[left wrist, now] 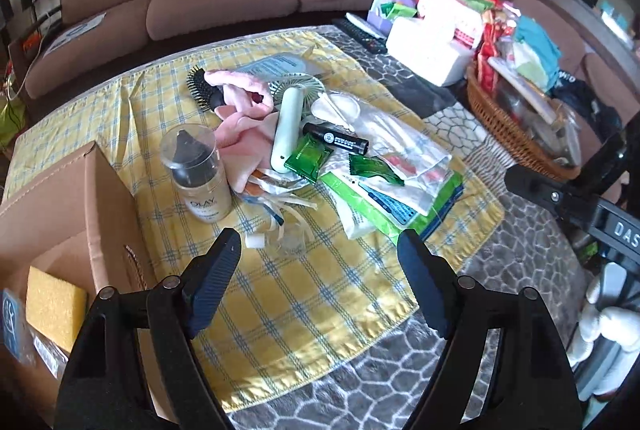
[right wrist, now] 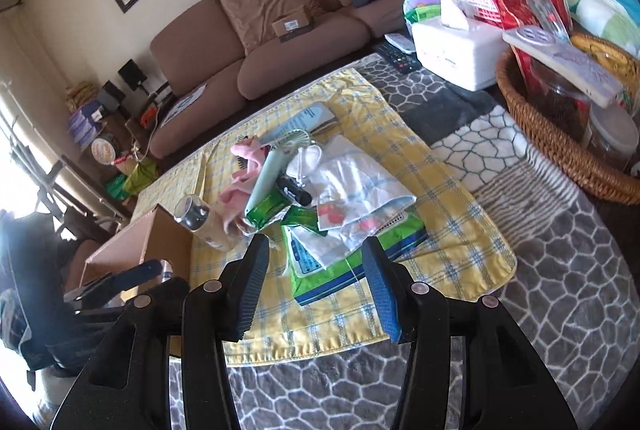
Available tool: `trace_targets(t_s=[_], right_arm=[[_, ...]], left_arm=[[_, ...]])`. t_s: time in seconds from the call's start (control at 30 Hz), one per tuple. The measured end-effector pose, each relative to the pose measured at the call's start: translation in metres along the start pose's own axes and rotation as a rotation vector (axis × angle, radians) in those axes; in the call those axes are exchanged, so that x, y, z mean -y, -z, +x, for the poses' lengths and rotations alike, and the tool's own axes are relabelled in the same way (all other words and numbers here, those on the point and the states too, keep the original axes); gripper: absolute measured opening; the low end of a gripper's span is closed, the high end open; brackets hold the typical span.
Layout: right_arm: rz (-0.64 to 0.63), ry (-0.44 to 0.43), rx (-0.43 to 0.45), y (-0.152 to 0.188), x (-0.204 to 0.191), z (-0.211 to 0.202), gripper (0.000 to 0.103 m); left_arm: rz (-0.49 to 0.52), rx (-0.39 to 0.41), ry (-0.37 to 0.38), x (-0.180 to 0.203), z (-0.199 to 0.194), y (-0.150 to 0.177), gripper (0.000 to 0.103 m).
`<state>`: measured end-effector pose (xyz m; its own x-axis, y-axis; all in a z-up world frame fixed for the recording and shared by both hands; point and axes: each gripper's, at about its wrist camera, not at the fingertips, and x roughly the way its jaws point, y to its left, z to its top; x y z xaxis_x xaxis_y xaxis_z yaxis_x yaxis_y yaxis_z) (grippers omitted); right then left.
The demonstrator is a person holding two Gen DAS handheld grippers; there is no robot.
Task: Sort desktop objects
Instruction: 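Reach the left gripper to the green packet on the cloth and grasp it, then lift the green packet with the left gripper while the right gripper grasps another green packet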
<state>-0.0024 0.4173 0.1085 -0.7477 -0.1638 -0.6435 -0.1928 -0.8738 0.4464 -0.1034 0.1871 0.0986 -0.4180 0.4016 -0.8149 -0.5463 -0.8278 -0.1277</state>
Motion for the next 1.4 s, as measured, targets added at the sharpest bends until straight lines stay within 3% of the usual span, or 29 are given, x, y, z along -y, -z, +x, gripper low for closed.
trace_targets(t_s=[0.13,0.27,0.6,0.63,0.7,0.73,0.83,0.87,1.17,1.33,1.4], right_arm=[[0.027,-0.038,-0.007,0.002,0.012,0.018,0.051],[0.045,-0.081,-0.027,-0.005,0.018,0.027,0.051],[0.029,-0.099,-0.050,-0.006,0.019,0.029,0.051],[0.030,-0.101,-0.052,-0.006,0.020,0.030,0.051],[0.032,-0.107,-0.051,-0.006,0.019,0.029,0.051],[0.029,-0.110,-0.050,-0.006,0.019,0.029,0.051],[0.023,-0.113,-0.047,-0.006,0.016,0.028,0.051],[0.024,-0.115,-0.046,-0.006,0.016,0.028,0.051],[-0.059,-0.101,-0.024,-0.009,0.005,0.027,0.051],[-0.252,-0.066,-0.032,-0.023,-0.020,0.047,0.051],[-0.360,-0.064,-0.093,-0.027,-0.031,0.069,0.051]], left_arm=[[0.096,-0.033,-0.050,0.009,0.036,-0.020,0.072],[0.193,-0.089,-0.098,0.015,0.072,-0.038,0.061],[0.237,-0.164,-0.122,0.015,0.118,-0.058,0.060],[0.227,-0.164,-0.109,0.013,0.119,-0.059,0.057],[0.213,-0.174,-0.087,0.011,0.119,-0.060,0.031],[0.208,-0.172,-0.086,0.010,0.117,-0.061,0.030],[0.201,-0.164,-0.061,0.008,0.109,-0.060,0.021],[0.198,-0.154,-0.045,0.008,0.103,-0.060,0.007],[0.141,-0.073,0.105,0.002,0.023,-0.045,0.007],[0.107,-0.029,0.181,-0.022,-0.036,-0.026,0.007],[0.097,-0.013,0.182,-0.036,-0.058,-0.018,0.007]])
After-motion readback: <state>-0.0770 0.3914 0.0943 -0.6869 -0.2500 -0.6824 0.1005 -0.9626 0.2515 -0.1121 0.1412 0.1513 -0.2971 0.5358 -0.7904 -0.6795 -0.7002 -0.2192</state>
